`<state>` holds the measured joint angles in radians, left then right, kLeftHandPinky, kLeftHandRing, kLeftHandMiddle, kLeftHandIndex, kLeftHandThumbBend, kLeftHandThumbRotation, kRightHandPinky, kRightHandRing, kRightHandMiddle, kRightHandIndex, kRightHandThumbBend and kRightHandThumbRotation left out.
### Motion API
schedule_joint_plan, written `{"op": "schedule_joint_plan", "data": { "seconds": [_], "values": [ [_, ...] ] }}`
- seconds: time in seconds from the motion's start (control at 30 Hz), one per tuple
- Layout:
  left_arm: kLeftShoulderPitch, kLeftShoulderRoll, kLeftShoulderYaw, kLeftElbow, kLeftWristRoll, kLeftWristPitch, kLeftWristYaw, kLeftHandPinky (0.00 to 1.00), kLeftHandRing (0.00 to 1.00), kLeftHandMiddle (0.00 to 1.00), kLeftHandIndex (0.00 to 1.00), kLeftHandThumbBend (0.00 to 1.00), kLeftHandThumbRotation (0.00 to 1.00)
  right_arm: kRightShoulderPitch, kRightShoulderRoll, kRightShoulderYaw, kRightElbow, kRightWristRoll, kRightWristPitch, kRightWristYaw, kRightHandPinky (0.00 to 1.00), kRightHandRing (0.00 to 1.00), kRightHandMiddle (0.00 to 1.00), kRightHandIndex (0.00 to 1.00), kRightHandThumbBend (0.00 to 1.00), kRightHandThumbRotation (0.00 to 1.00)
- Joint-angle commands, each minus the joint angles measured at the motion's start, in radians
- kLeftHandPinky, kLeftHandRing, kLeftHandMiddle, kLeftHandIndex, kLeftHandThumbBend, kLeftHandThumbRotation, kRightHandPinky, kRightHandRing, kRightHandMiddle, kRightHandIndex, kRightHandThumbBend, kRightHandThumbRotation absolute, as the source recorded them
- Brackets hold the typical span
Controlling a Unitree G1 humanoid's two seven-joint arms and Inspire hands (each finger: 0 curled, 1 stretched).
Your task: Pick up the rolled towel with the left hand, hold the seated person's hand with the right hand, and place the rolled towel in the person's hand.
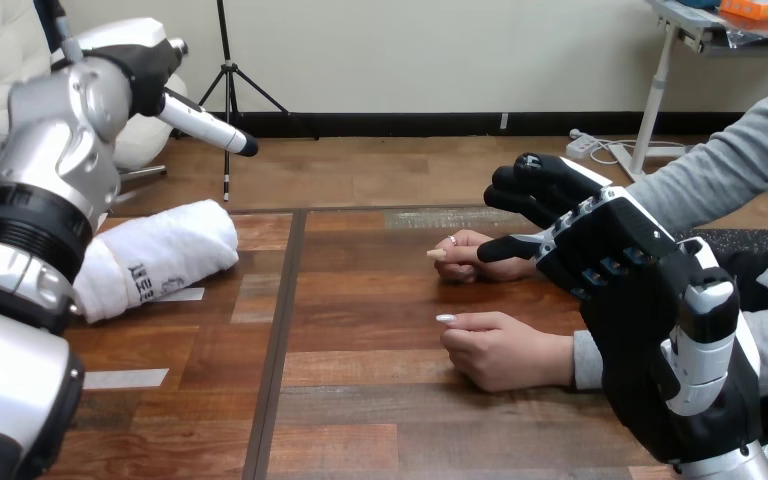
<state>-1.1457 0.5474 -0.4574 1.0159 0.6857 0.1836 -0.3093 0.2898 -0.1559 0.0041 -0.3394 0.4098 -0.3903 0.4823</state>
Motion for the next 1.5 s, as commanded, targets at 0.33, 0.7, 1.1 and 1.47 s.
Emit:
{"op": "schedule_joint_plan", "data": {
  "seconds": [0.33,0.7,1.1,1.47],
  "values": [
    [0.004,-0.076,-0.033,0.199,0.014,-0.064,0.164,1.00,1.00,1.00,1.00,0.98,0.61,-0.054,0.006,-0.001,0.000,0.018,-0.003,0.007,0.65,0.83,0.82,0.79,0.85,0.95],
    [0.024,-0.104,-0.056,0.287,0.027,-0.055,0.216,1.00,1.00,1.00,1.00,0.96,0.72,-0.045,0.007,-0.005,-0.005,0.020,-0.008,0.008,0.65,0.82,0.81,0.79,0.85,0.94],
    [0.037,-0.116,-0.057,0.325,0.027,-0.045,0.219,1.00,1.00,1.00,1.00,0.96,0.77,-0.034,0.005,-0.011,-0.010,0.017,-0.014,0.008,0.64,0.82,0.81,0.79,0.86,0.95],
    [0.042,-0.124,-0.055,0.341,0.023,-0.020,0.197,1.00,1.00,1.00,1.00,0.98,0.81,-0.030,0.001,-0.013,-0.016,0.027,-0.010,0.014,0.65,0.82,0.82,0.79,0.85,0.95]
  ]
}}
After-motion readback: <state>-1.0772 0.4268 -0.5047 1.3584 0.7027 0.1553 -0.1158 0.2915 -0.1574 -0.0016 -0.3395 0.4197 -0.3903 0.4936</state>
